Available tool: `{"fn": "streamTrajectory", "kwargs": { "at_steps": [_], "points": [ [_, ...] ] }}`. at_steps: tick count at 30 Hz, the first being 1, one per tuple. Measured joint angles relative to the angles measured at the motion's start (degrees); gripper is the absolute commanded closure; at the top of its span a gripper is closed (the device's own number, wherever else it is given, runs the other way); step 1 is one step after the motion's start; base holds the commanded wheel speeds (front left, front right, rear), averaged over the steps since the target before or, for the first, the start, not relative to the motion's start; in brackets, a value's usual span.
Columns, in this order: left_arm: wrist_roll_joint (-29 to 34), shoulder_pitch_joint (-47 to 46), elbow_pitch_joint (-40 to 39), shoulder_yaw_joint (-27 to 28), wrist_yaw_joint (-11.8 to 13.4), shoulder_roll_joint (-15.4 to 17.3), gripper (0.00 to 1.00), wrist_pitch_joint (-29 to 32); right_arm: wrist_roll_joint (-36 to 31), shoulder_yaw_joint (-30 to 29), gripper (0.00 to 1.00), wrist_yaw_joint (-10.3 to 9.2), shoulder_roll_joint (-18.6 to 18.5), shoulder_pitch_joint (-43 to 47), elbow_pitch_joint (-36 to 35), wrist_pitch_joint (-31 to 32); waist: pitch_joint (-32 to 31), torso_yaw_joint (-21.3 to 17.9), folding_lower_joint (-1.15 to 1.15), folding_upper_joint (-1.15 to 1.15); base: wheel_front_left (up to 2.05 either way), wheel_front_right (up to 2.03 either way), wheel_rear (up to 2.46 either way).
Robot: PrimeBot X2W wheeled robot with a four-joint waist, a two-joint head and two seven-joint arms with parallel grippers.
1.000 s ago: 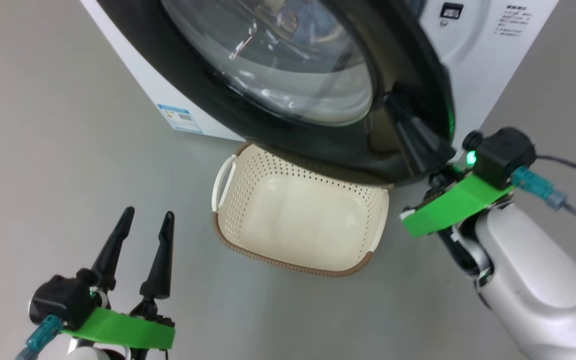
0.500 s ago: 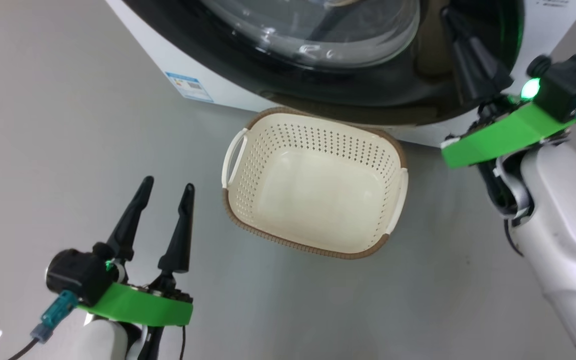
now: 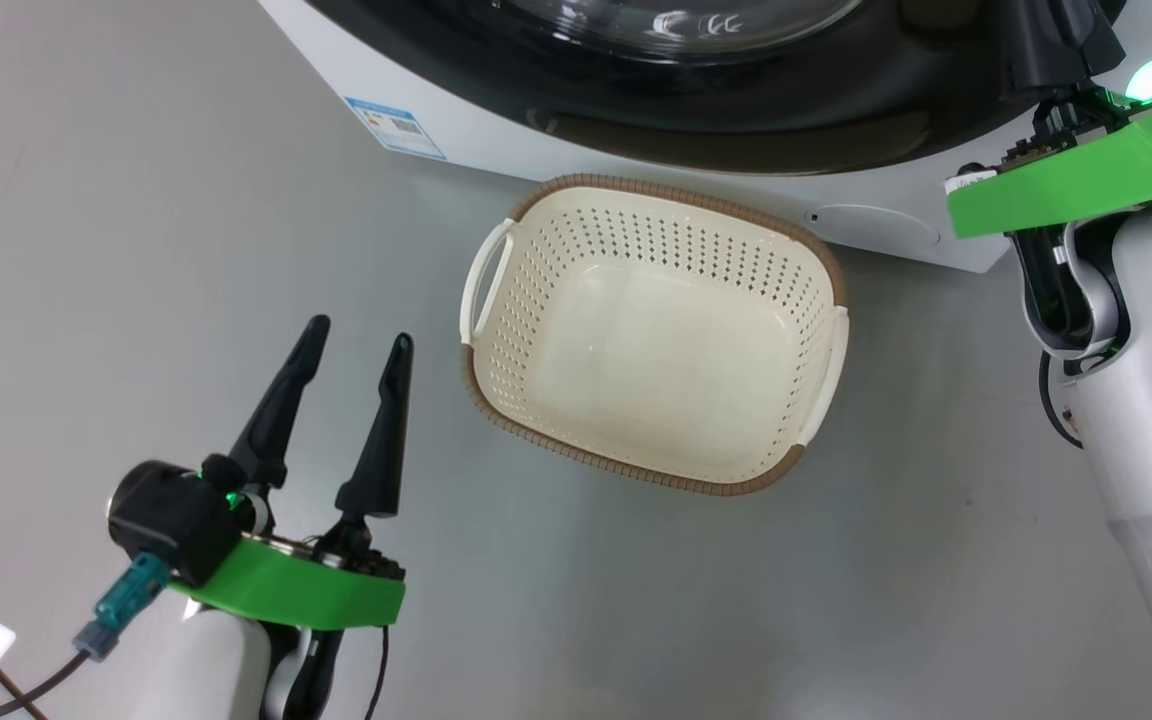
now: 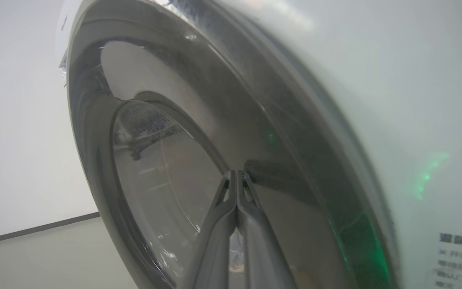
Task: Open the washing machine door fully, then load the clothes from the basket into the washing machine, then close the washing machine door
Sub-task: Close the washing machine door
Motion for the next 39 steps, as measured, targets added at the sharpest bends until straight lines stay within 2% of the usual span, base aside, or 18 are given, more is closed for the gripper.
{"fn": "streamTrajectory", "kwargs": {
  "at_steps": [8, 15, 16, 18, 19, 21, 22, 23, 24, 39],
  "points": [
    [-0.01, -1.18, 0.02, -0.44, 0.00, -0.01, 0.00, 0.00, -0.40, -0.44, 1.00, 0.00, 0.47, -0.82, 0.18, -0.14, 0.63, 0.06, 0.00, 0.00, 0.00, 0.00, 0.00],
    [-0.01, -0.97, 1.81, -0.42, 0.00, 0.34, 0.00, -0.01, -0.37, 1.10, 1.00, -0.42, 0.26, 0.13, 0.88, -0.07, -1.59, -0.64, 0.00, 0.00, 0.00, 0.00, 0.00],
    [-0.01, -0.83, 2.20, -0.36, 0.00, 0.49, 0.00, -0.01, -0.36, 1.27, 0.87, -0.42, 0.27, 0.81, 0.85, -0.07, -2.05, -0.80, 0.00, 0.00, 0.00, 0.00, 0.00],
    [-0.03, -0.32, 2.78, -0.12, 0.00, 0.92, 0.00, -0.01, -0.11, 1.55, 0.72, -0.42, 0.42, 2.72, 0.77, -0.07, -3.06, -1.16, 0.00, 0.00, 0.00, 0.00, 0.00],
    [-0.03, 0.01, 3.01, 0.03, 0.00, 1.23, 0.00, -0.01, -0.08, 1.67, 0.68, -0.42, 0.48, 3.83, 0.70, -0.07, -3.59, -1.36, 0.00, 0.00, 0.00, 0.00, 0.00],
    [-0.03, 0.49, 3.22, 0.20, 0.00, 1.54, 0.00, 0.00, -0.08, 1.68, 0.50, -0.42, 0.58, 5.04, 0.55, -0.07, -4.16, -1.58, 0.00, 0.00, 0.00, 0.00, 0.00],
    [-0.08, 0.98, 3.50, 0.34, 0.00, 1.82, 0.00, -0.01, -0.04, 1.68, 0.27, -0.42, 0.76, 6.16, 0.36, -0.07, -4.72, -1.82, 0.00, 0.00, 0.00, 0.00, 0.00],
    [-0.10, 1.50, 3.72, 0.48, 0.00, 2.11, 0.00, -0.01, -0.04, 1.67, 0.07, -0.42, 0.99, 7.28, -0.05, -0.07, -5.29, -2.08, -0.01, 0.00, 0.00, 0.00, 0.00],
    [-0.11, 2.03, 3.98, 0.63, 0.00, 2.36, 0.00, -0.01, -0.04, 1.65, 0.00, -0.42, 1.25, 8.38, -0.40, -0.07, -5.87, -2.36, 0.00, 0.00, 0.00, 0.00, 0.00],
    [-0.46, 9.70, 4.97, 5.83, 0.00, 4.86, 0.00, 0.00, -0.03, 2.21, 0.00, -0.42, 3.14, 23.56, -2.02, -0.05, -13.87, -9.23, -0.01, 0.00, 0.00, 0.00, 0.00]
  ]
}}
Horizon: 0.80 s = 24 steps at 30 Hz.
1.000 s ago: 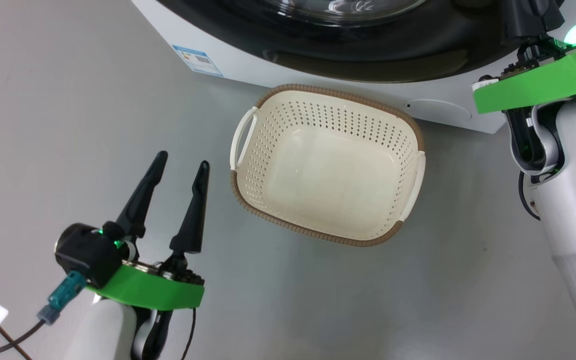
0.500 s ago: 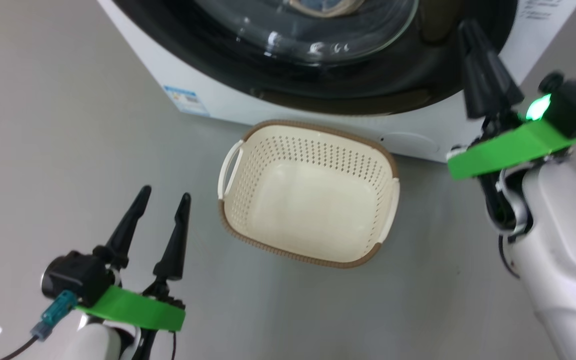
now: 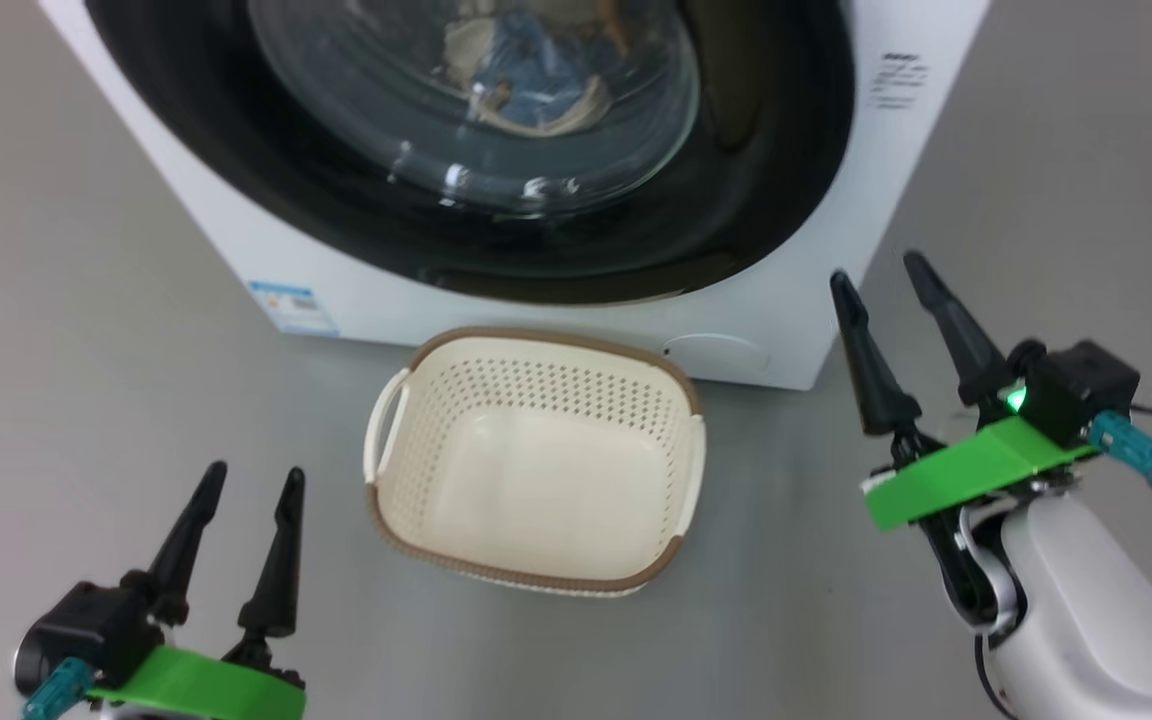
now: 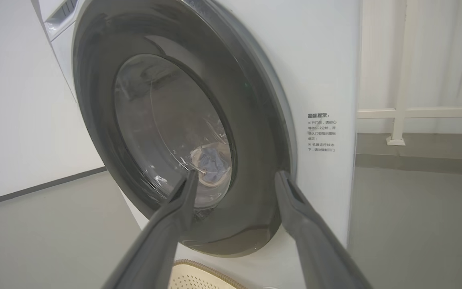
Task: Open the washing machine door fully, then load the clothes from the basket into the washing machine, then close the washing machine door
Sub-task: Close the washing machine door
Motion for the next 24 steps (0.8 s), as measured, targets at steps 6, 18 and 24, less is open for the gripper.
{"fn": "streamTrajectory", "kwargs": {
  "at_steps": [6, 18, 24],
  "points": [
    [0.04, 2.02, -0.02, 1.46, 0.00, 0.43, 0.00, 0.00, 0.00, -1.88, 0.00, 0.00, 0.60, 4.67, -0.20, 0.00, -2.51, -3.07, 0.00, 0.00, 0.00, 0.00, 0.00],
    [0.55, 4.80, 0.77, 4.58, 0.00, 0.75, 0.00, 0.00, -0.11, -3.41, 0.00, 0.00, 0.74, 11.40, -0.86, 0.00, -6.75, -7.63, 0.01, 0.00, 0.00, 0.00, 0.00],
    [1.58, 5.62, 0.85, 6.35, 0.00, 0.69, 0.00, 0.00, -0.19, -4.93, 0.00, 0.00, 0.53, 13.94, -1.42, 0.00, -8.27, -9.06, 0.00, 0.00, 0.00, 0.00, 0.00]
  ]
}}
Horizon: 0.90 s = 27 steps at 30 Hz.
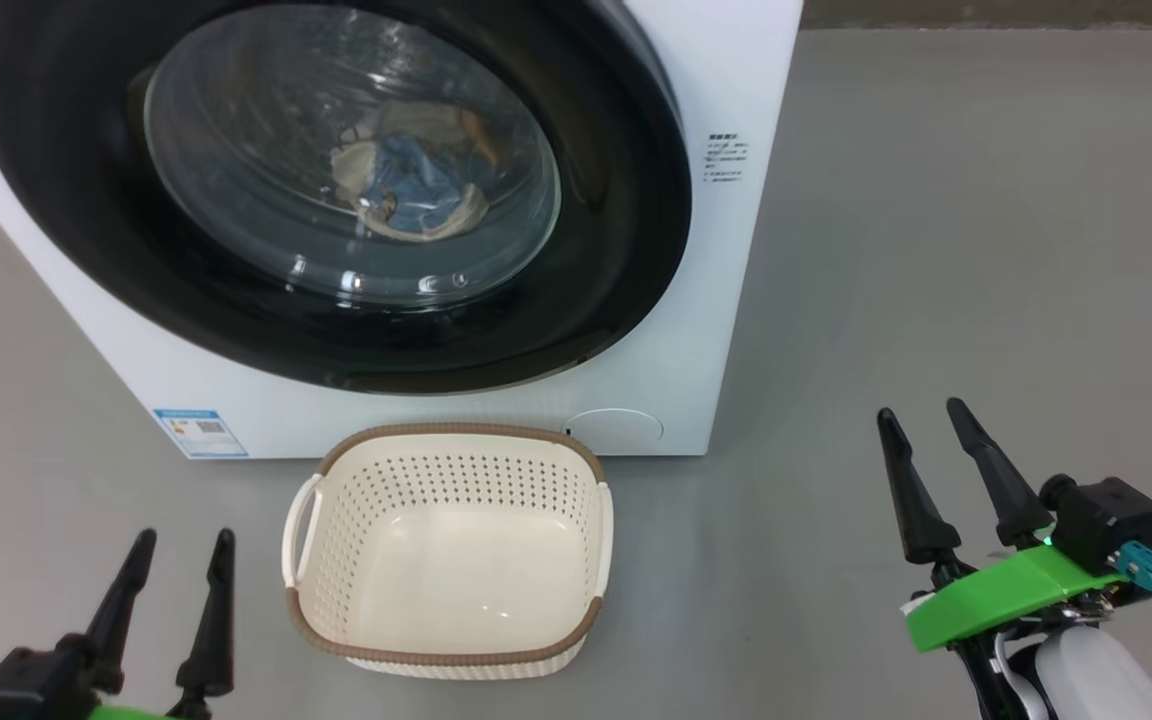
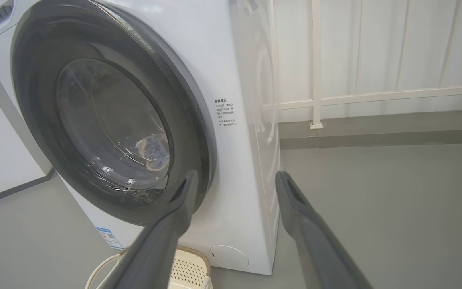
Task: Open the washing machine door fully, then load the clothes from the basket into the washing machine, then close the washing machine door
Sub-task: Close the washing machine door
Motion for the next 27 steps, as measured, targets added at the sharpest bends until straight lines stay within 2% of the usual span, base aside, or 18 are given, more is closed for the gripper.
{"fn": "streamTrajectory", "kwargs": {
  "at_steps": [11, 27],
  "points": [
    [0.82, 3.39, 0.21, 2.86, 0.00, -0.01, 0.00, 0.00, -0.10, -2.30, 0.00, 0.00, -0.16, 3.83, -1.15, 0.01, -2.10, -1.66, 0.00, 0.00, 0.00, 0.00, 0.00],
    [1.59, 5.21, 0.21, 3.70, 0.00, 0.01, 0.00, 0.00, -0.19, -4.74, 0.00, 0.00, 0.21, 7.15, -2.47, 0.15, -3.03, -1.65, 0.01, 0.00, 0.00, 0.00, 0.00]
  ]
}}
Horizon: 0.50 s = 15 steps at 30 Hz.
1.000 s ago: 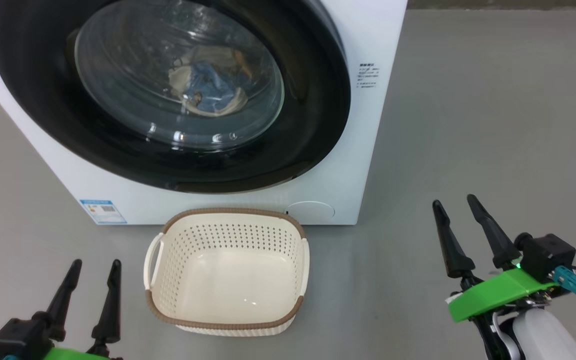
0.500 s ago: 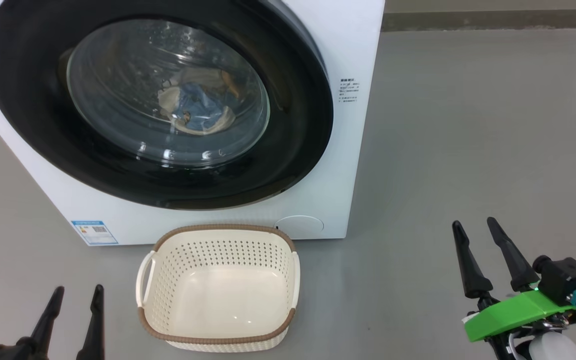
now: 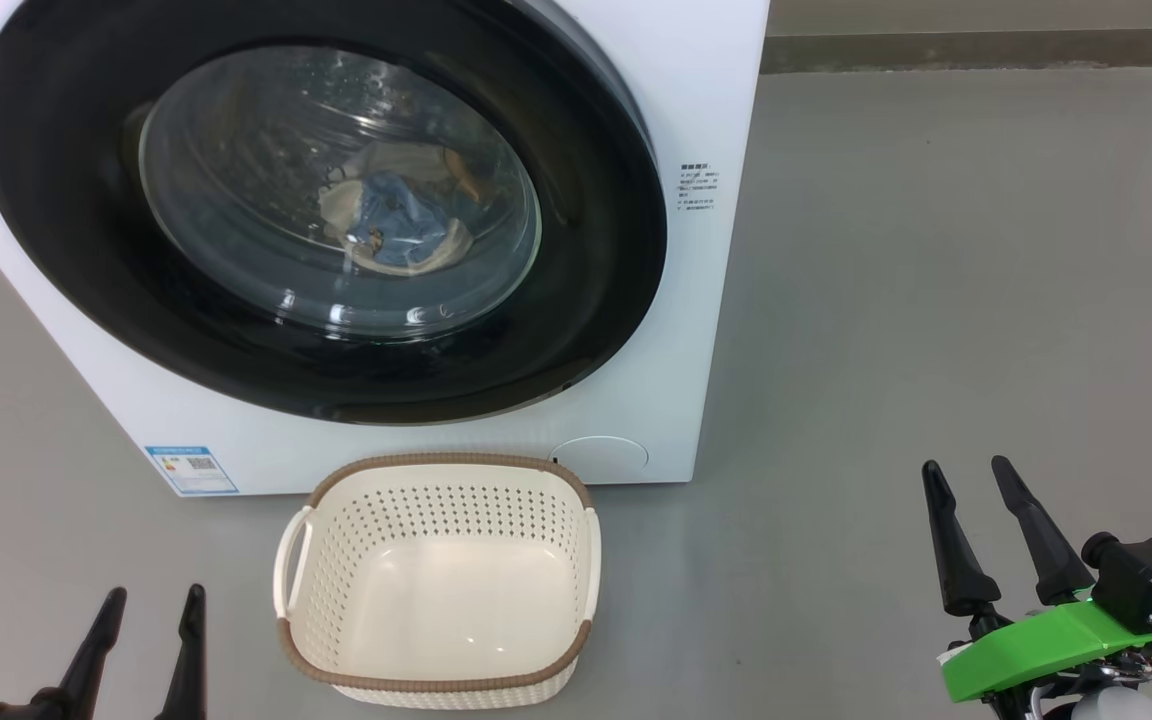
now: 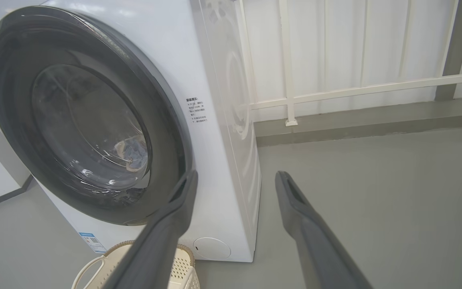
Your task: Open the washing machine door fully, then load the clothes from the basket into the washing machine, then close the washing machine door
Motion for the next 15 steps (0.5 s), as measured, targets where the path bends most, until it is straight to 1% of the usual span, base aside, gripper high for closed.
{"fn": "streamTrajectory", "kwargs": {
  "at_steps": [6, 15],
  "points": [
    [0.31, 0.00, 0.00, 0.03, 0.00, 0.00, 0.00, 0.00, -1.40, -0.33, 0.00, 0.00, 0.07, 0.11, -0.03, 0.00, 0.04, 0.12, 0.00, 0.00, 0.00, 0.00, 0.00],
    [0.37, -0.01, 0.70, 0.62, 0.00, -0.03, 0.00, 0.00, -1.51, -0.41, 0.00, 0.00, 0.10, 0.17, -0.05, 0.00, 0.14, 0.14, 0.00, 0.00, 0.00, 0.00, 0.00]
  ]
}}
